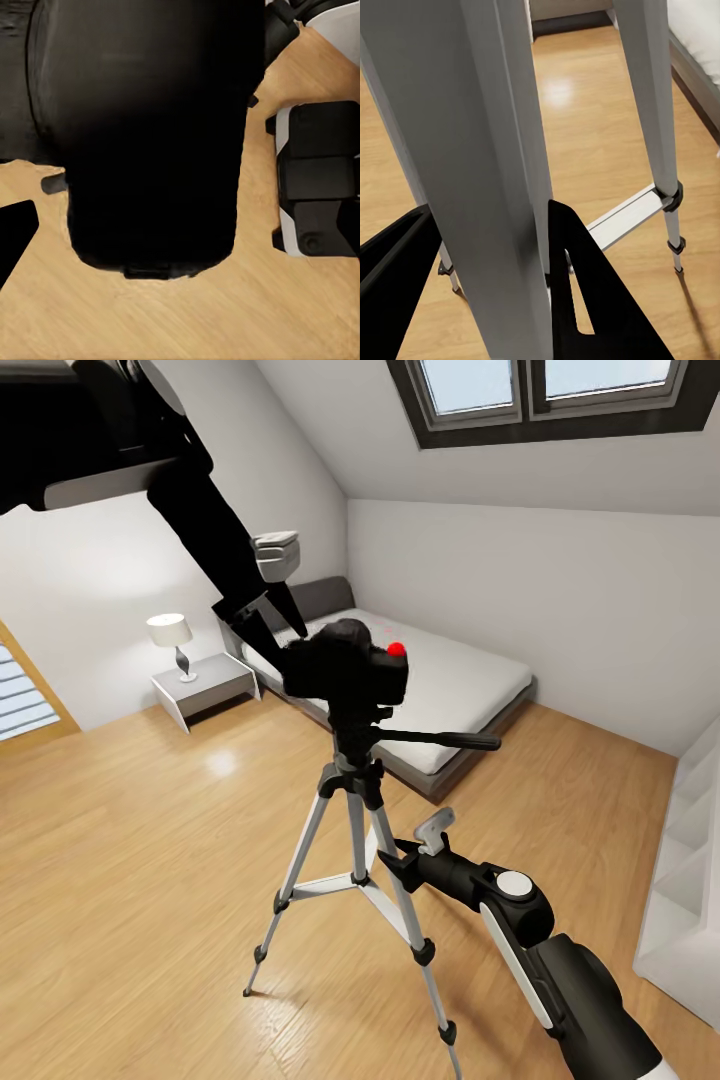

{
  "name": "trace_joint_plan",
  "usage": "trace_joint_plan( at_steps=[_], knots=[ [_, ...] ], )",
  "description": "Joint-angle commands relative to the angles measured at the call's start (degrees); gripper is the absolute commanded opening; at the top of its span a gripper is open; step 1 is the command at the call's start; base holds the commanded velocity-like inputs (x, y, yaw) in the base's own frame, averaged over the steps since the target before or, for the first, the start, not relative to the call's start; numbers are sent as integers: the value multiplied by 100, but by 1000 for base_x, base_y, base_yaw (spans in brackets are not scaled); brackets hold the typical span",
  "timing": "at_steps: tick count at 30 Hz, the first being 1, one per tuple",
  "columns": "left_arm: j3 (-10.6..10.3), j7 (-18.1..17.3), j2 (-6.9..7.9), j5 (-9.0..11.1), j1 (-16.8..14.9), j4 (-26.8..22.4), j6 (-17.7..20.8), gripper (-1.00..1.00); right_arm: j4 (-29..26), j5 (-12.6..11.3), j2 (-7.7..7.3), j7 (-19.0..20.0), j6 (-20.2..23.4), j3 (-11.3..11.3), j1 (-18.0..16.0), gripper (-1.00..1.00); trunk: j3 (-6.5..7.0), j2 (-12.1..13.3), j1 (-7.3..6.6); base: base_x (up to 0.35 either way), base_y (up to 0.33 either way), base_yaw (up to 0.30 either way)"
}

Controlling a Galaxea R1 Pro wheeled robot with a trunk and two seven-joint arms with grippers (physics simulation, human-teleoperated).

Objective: Attach the digital camera to the camera tripod in the bedroom.

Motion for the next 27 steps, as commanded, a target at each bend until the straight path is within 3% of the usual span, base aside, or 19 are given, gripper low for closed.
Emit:
trace_joint_plan(
  at_steps=[1,27],
  knots=[
    [-32,-2,3,44,-17,-7,60,100,349,96,-5,13,27,10,-5,-100,-12,-10,4,0,0,0],
    [-34,13,12,44,-25,-7,48,100,349,113,-1,13,31,11,-5,-100,-12,-10,4,0,0,0]
  ],
)
